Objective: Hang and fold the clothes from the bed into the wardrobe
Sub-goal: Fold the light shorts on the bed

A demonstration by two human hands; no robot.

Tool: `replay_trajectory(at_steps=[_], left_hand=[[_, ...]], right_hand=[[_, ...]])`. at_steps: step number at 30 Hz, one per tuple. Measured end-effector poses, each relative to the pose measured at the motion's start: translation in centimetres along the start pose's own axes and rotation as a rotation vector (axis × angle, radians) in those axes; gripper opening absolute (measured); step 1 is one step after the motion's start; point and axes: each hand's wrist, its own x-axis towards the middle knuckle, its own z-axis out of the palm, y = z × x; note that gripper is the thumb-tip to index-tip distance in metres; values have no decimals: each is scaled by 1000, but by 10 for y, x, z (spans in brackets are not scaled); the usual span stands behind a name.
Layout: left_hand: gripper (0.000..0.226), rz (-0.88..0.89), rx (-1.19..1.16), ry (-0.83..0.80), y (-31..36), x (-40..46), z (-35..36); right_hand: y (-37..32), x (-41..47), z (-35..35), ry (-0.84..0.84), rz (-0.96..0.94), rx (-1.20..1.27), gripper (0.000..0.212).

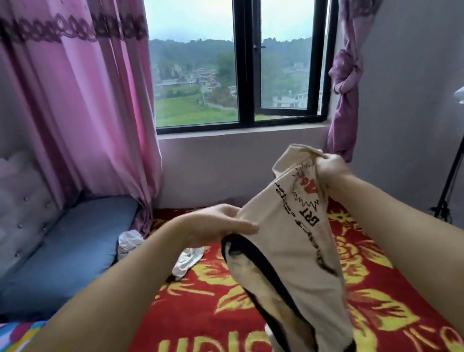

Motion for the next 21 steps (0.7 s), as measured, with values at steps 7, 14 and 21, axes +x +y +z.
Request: replay_trajectory(at_steps=[7, 14, 21], left_hand=[[17, 217, -314, 244, 56, 12, 4], [26, 224, -412, 153, 64, 19, 14], [24, 208, -207, 314, 72, 6, 5]], right_hand=[[9, -28, -6, -811, 44, -422, 46], [6, -65, 31, -687, -57, -333, 30], [27, -64, 70, -458, -300, -399, 2]])
